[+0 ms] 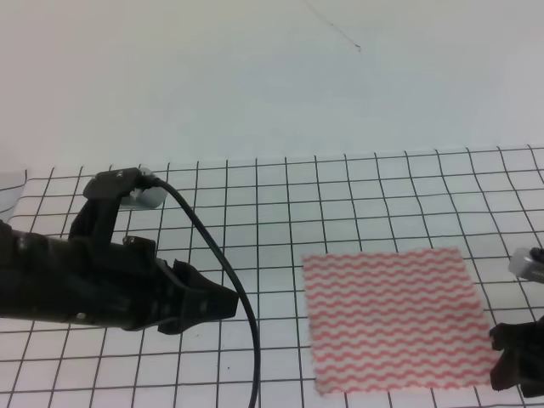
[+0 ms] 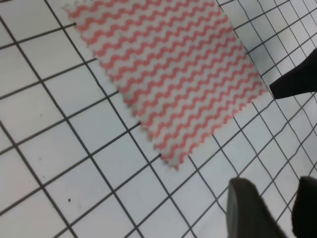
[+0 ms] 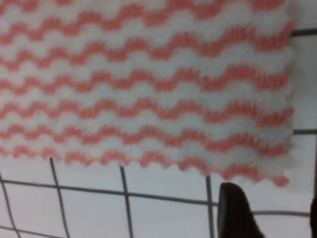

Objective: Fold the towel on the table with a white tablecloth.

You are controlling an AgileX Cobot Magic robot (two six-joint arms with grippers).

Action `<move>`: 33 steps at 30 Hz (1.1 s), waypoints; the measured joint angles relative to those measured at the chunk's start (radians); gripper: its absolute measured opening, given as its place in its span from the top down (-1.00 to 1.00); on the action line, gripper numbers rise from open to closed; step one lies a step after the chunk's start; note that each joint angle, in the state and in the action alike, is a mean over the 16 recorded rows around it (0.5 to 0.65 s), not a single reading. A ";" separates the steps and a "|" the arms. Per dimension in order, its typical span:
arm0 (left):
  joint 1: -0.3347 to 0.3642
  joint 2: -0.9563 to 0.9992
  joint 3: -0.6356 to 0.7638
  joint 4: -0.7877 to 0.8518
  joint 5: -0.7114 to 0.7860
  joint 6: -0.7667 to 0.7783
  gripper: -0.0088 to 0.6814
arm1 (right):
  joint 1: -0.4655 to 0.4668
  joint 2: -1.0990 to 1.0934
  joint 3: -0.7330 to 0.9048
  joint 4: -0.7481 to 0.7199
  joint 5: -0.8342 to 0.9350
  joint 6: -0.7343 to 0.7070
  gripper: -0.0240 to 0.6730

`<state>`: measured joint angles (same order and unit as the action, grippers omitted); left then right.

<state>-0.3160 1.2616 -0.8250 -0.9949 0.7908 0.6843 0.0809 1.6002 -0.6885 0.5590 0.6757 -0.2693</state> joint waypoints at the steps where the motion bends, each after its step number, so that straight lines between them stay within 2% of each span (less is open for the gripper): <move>1: 0.000 0.002 -0.001 0.000 0.000 -0.001 0.47 | 0.000 0.012 0.000 0.006 -0.007 -0.001 0.00; 6: 0.000 0.003 -0.001 -0.001 0.002 -0.001 0.39 | 0.000 0.053 -0.001 0.049 -0.042 -0.016 0.00; 17: 0.000 0.003 -0.001 -0.001 0.008 0.002 0.38 | 0.000 0.080 -0.003 0.133 -0.088 -0.064 0.05; 21: 0.000 0.003 -0.001 -0.001 0.009 0.003 0.38 | 0.000 0.081 -0.003 0.148 -0.096 -0.092 0.20; 33: 0.000 0.003 -0.001 -0.001 0.004 0.004 0.38 | 0.000 0.081 -0.006 0.237 -0.121 -0.211 0.82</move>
<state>-0.3160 1.2647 -0.8261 -0.9964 0.7948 0.6888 0.0809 1.6816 -0.6945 0.7960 0.5546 -0.4808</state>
